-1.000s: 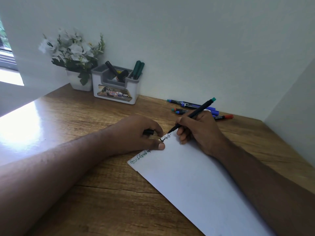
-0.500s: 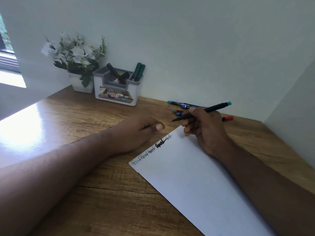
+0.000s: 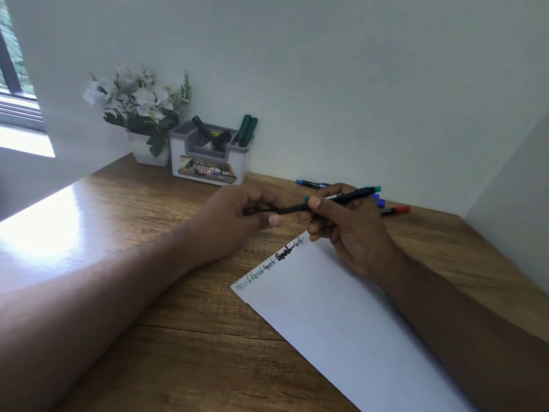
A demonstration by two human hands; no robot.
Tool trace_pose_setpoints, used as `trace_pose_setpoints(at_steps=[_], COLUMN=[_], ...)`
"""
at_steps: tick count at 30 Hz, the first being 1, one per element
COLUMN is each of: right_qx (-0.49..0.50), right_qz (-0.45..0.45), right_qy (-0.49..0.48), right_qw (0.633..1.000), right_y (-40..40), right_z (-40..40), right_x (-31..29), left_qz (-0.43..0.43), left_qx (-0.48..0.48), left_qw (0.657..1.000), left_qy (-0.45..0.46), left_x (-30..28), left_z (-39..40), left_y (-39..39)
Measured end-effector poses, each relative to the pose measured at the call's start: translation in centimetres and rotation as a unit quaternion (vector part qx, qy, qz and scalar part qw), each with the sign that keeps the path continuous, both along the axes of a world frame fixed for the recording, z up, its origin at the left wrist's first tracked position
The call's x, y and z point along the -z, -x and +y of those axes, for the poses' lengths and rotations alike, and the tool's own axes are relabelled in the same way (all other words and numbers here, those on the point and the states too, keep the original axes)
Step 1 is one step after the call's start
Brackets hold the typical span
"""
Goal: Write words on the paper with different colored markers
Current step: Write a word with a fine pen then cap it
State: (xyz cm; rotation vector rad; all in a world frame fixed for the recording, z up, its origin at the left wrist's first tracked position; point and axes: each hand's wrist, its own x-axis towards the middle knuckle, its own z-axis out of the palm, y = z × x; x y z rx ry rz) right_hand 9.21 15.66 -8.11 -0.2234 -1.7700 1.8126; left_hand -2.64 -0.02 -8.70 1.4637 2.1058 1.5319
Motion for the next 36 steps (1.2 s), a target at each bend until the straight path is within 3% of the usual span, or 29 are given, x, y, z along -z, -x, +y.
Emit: trace_pose_setpoints(at_steps=[3, 6, 8, 10, 12, 22, 24, 26, 28, 30, 32, 34, 36], right_qx=[-0.017, -0.037, -0.033, -0.032, -0.036, -0.042, -0.052, -0.032, 0.02, 0.052, 0.022, 0.002, 0.051], right_qz=[-0.01, -0.032, -0.03, -0.013, -0.007, -0.051, -0.056, -0.065, -0.111, -0.189, -0.244, -0.254, -0.248], right_qy=[-0.009, -0.02, -0.046, -0.068, -0.081, -0.152, -0.109, -0.084, -0.185, -0.3, -0.32, -0.358, -0.465], right_qw=[1.0, 0.999, 0.998, 0.997, 0.996, 0.986, 0.991, 0.994, 0.976, 0.934, 0.915, 0.899, 0.848], right_y=[0.1, 0.2, 0.4, 0.5, 0.5, 0.7, 0.4, 0.2, 0.0, 0.3, 1.1, 2.7, 5.2], right_z=[-0.2, -0.8, -1.0, -1.0, -1.0, -2.6, -2.8, -2.7, -2.0, -1.8, -2.3, -3.1, -3.2], right_x=[0.3, 0.6, 0.5, 0.1, 0.1, 0.9, 0.7, 0.0, -0.7, -1.7, -2.9, -4.0, -5.0], left_qz=[0.002, -0.049, -0.157, -0.305, -0.363, -0.39, -0.394, -0.377, -0.357, -0.373, -0.395, -0.395, -0.382], left_qx=[0.01, 0.045, 0.075, 0.092, 0.082, 0.068, 0.064, -0.006, -0.094, -0.145, -0.193, -0.226, -0.235], left_qw=[1.0, 0.998, 0.984, 0.945, 0.925, 0.915, 0.911, 0.917, 0.915, 0.891, 0.862, 0.848, 0.85], left_qy=[0.005, 0.006, -0.03, -0.071, -0.076, -0.079, -0.105, -0.133, -0.163, -0.215, -0.253, -0.272, -0.275], left_x=[-0.1, -0.2, -0.2, -0.4, -0.4, 0.0, -0.1, 0.0, 0.1, 0.0, 0.1, 0.3, 0.5], left_z=[-0.1, -0.1, 0.4, 1.1, 1.6, 2.0, 2.0, 1.8, 1.3, 0.7, 0.5, 0.6, 0.7], left_y=[-0.1, -0.3, -0.8, -1.5, -1.9, -2.2, -1.8, -0.2, 2.0, 4.0, 5.5, 6.1, 6.3])
